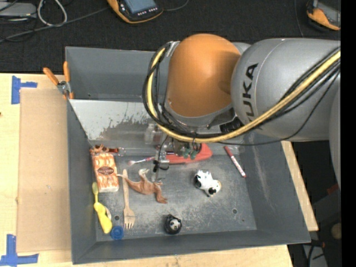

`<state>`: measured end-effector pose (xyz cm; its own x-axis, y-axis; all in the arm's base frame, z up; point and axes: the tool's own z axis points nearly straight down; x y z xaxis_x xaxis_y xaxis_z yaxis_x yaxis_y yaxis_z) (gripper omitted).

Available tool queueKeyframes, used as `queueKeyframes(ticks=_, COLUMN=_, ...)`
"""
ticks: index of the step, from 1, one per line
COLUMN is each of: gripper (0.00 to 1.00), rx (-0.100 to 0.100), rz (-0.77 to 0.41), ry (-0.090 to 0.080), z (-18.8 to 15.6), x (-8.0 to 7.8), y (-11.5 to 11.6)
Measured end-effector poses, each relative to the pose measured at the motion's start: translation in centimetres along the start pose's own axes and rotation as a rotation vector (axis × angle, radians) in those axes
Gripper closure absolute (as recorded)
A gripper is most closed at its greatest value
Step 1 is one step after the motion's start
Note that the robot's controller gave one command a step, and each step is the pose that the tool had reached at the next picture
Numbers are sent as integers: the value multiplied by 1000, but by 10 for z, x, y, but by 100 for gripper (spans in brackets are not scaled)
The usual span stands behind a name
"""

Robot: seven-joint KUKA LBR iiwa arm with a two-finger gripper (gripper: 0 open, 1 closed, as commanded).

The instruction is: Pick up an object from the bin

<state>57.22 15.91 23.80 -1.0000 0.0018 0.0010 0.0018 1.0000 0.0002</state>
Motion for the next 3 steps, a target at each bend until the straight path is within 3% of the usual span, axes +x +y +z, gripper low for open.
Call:
queueKeyframes(ticks=1, gripper=0, rx=0, rz=1, ry=0, z=0, x=0, y=0)
queueKeyframes(ticks=2, gripper=0, rx=-1, rz=57, ry=-3, z=68, x=-12, y=-26)
queueKeyframes(ticks=3, gripper=0, rx=-4, rz=16, ry=-9, z=105, x=-32, y=-38)
